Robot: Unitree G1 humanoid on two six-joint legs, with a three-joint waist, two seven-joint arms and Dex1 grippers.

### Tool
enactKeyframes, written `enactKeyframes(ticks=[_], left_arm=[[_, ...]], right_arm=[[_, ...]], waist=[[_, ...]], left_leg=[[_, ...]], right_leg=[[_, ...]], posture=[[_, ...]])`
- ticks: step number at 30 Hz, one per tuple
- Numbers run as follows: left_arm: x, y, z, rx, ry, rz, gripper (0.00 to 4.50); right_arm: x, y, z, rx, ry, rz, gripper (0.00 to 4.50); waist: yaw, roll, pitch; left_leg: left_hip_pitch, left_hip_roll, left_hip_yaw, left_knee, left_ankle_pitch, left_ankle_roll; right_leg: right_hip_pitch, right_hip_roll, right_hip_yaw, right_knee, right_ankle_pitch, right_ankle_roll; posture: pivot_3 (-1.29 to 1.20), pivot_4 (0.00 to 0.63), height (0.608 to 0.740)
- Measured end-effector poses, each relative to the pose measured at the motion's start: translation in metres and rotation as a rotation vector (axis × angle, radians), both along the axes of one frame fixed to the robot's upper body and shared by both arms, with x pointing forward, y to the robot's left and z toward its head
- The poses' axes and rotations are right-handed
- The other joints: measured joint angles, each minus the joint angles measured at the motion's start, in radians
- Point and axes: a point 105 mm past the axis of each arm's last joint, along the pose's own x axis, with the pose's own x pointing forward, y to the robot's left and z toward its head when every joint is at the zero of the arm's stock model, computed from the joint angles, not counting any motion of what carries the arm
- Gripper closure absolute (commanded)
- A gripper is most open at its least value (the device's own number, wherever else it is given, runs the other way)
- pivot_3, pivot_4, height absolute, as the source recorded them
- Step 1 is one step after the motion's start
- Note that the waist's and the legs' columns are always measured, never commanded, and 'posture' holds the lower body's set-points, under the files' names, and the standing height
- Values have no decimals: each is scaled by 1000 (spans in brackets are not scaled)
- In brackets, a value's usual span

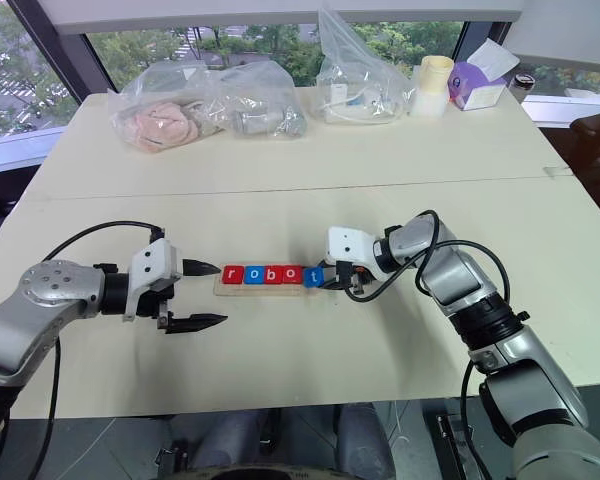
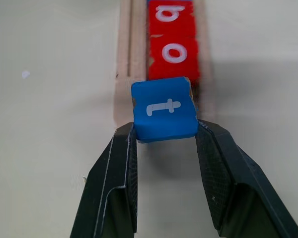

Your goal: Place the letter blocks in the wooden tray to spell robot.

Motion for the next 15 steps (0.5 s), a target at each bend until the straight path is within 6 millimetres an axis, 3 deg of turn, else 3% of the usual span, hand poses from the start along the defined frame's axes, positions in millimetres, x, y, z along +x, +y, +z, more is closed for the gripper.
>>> enactKeyframes(ticks=[7, 15], left_arm=[[2, -1, 0, -8, -7, 13, 0], [2, 0, 0, -2, -12, 15, 0]], right_arm=[[12, 3, 2, 0, -18, -45, 3394], [8, 13, 0, 20, 9, -56, 3394]], waist=[[-1, 0, 0], [-1, 0, 0]], left_leg=[[0, 0, 0, 0, 0, 0], [0, 0, 0, 0, 0, 0]], right_leg=[[0, 0, 0, 0, 2, 3], [0, 0, 0, 0, 2, 3]], posture=[[0, 150, 740], [0, 150, 740]])
